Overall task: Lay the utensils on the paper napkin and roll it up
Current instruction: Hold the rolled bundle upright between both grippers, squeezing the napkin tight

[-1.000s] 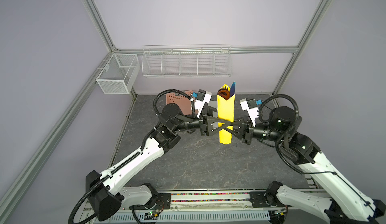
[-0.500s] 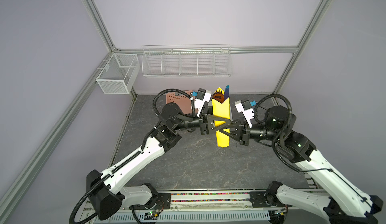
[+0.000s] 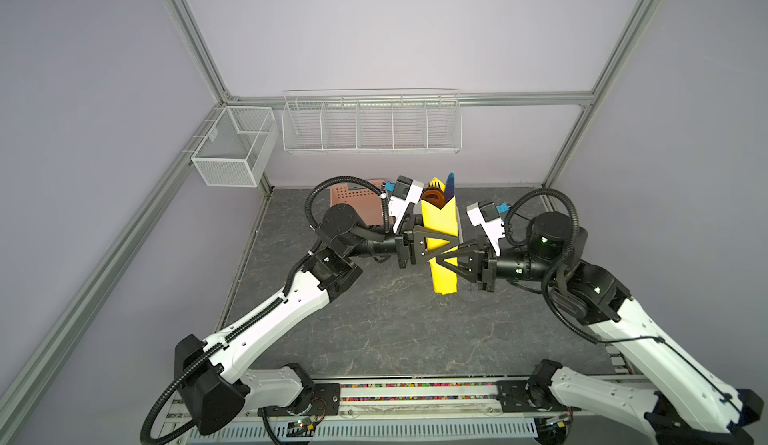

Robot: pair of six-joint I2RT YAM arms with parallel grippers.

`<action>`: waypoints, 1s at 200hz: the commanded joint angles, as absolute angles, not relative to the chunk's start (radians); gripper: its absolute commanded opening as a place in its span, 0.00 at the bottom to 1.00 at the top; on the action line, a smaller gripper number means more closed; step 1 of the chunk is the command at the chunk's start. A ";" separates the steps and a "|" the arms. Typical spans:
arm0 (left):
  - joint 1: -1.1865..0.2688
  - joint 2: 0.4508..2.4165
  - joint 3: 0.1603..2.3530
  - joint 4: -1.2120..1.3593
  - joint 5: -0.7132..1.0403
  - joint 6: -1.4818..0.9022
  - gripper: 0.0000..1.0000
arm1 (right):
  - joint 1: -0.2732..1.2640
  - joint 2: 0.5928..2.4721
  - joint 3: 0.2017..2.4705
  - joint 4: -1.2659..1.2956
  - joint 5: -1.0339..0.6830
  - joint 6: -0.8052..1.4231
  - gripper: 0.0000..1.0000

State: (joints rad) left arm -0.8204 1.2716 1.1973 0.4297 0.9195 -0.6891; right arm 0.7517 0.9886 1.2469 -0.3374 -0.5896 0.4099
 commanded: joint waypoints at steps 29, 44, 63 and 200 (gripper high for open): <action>-0.822 1.265 1.197 0.486 0.986 -0.713 0.28 | 0.754 0.942 1.255 -0.297 -0.540 0.387 0.07; -0.822 1.264 1.192 0.504 0.993 -0.721 0.26 | 0.752 0.940 1.255 -0.295 -0.532 0.390 0.07; -0.822 1.263 1.187 0.534 1.001 -0.739 0.25 | 0.750 0.933 1.252 -0.294 -0.523 0.392 0.06; -0.821 1.225 1.193 0.424 1.020 -0.675 0.24 | 0.741 0.917 1.252 -0.301 -0.497 0.396 0.07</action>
State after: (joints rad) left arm -0.8185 1.2621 1.1912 0.4358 0.9634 -0.7010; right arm 0.7544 0.9409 1.2469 -0.3496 -0.5507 0.4088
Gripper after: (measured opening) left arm 0.244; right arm 0.106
